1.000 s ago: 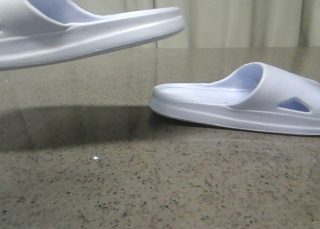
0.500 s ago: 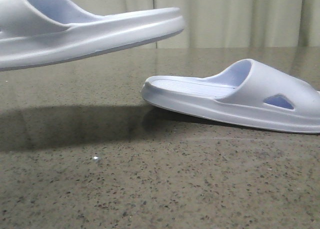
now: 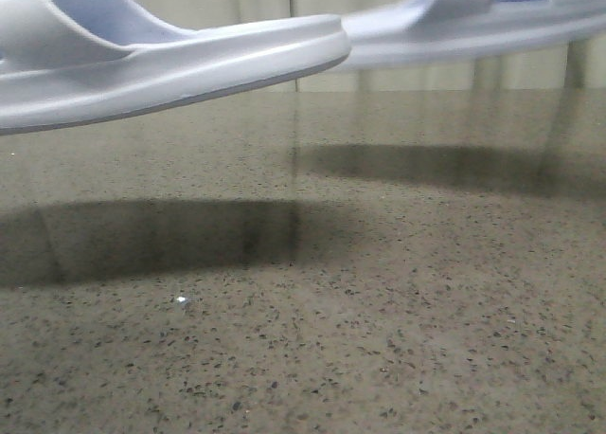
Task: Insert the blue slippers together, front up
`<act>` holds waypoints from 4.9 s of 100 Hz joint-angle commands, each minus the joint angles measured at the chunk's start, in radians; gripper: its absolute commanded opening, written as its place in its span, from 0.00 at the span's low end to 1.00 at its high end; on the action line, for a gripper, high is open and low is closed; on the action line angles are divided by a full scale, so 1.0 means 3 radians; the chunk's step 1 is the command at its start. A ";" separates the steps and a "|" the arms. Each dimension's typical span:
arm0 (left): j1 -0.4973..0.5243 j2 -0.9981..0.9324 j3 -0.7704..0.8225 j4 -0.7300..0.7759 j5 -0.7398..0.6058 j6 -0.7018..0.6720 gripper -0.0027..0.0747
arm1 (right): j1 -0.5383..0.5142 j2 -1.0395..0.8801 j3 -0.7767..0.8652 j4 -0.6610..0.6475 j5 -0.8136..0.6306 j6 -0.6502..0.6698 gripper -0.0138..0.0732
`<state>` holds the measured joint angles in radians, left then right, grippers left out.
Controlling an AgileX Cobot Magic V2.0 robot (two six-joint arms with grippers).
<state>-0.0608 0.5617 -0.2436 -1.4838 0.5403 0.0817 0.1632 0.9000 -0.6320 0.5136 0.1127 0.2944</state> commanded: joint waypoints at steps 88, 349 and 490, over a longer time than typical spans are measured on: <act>-0.0001 -0.0006 -0.0118 -0.0156 0.0157 0.0087 0.06 | 0.0603 -0.0392 -0.0640 -0.0046 0.1174 -0.0053 0.04; -0.0001 -0.0006 -0.0118 -0.0556 0.0750 0.0443 0.06 | 0.1065 -0.1259 -0.0596 -0.1900 0.0153 -0.0169 0.83; -0.0001 0.2034 -0.0656 -0.1244 0.1090 0.2099 0.06 | 0.1065 -0.1360 -0.0596 -0.1893 0.0292 -0.0169 0.83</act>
<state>-0.0524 1.1710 -0.4073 -1.7704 0.7986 0.7047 0.4865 0.4862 -0.7795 -0.0453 0.2690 0.2589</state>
